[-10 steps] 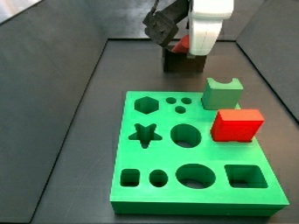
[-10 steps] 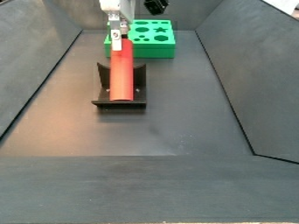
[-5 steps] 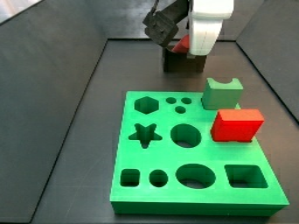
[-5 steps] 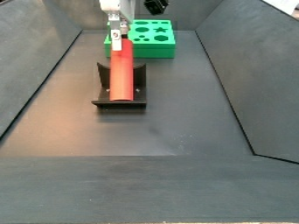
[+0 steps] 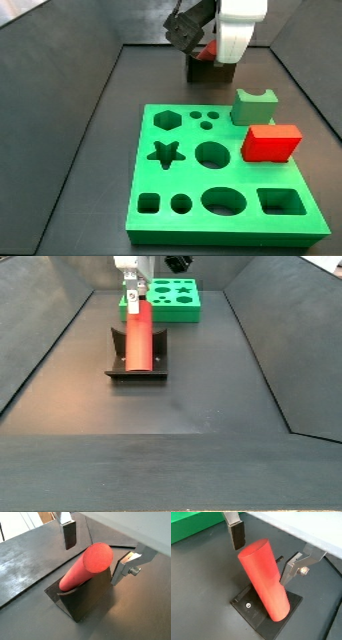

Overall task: Pick up the oval object. Move up. Place the oval object on the fixture. Regrasp the oval object. Move to above the board. Insert the oval object.
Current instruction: Regrasp the oval object.

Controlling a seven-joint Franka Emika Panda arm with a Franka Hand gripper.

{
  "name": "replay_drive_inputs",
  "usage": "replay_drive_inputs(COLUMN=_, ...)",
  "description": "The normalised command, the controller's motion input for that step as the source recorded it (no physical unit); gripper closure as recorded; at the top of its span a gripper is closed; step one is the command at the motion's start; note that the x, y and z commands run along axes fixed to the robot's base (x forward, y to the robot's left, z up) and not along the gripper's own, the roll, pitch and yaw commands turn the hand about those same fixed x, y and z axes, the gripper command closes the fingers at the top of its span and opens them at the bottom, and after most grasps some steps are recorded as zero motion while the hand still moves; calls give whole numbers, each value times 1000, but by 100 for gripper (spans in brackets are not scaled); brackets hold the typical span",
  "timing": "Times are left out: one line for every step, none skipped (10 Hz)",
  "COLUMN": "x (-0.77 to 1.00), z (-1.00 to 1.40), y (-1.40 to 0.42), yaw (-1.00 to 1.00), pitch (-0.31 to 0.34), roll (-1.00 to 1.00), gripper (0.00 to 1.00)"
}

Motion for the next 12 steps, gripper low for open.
replay_drive_inputs(x=79, z=2, y=-10, yaw=61, pitch=205, roll=-43, gripper=0)
replay_drive_inputs(x=79, z=2, y=-10, yaw=60, pitch=205, roll=-43, gripper=0)
replay_drive_inputs(x=79, z=2, y=-10, yaw=60, pitch=205, roll=-43, gripper=0)
replay_drive_inputs(x=79, z=2, y=-10, yaw=60, pitch=205, roll=-43, gripper=0)
replay_drive_inputs(x=79, z=2, y=-10, yaw=60, pitch=205, roll=-43, gripper=0)
replay_drive_inputs(x=79, z=2, y=-11, yaw=60, pitch=205, roll=-43, gripper=0)
replay_drive_inputs(x=79, z=2, y=-10, yaw=60, pitch=205, roll=-42, gripper=0)
replay_drive_inputs(x=79, z=2, y=-10, yaw=60, pitch=205, roll=-41, gripper=0)
replay_drive_inputs(x=79, z=2, y=-10, yaw=60, pitch=205, roll=-40, gripper=0)
replay_drive_inputs(x=79, z=2, y=-10, yaw=60, pitch=204, roll=-40, gripper=0)
replay_drive_inputs(x=79, z=2, y=-10, yaw=59, pitch=204, roll=-39, gripper=0)
replay_drive_inputs(x=79, z=2, y=-10, yaw=59, pitch=204, roll=-39, gripper=0)
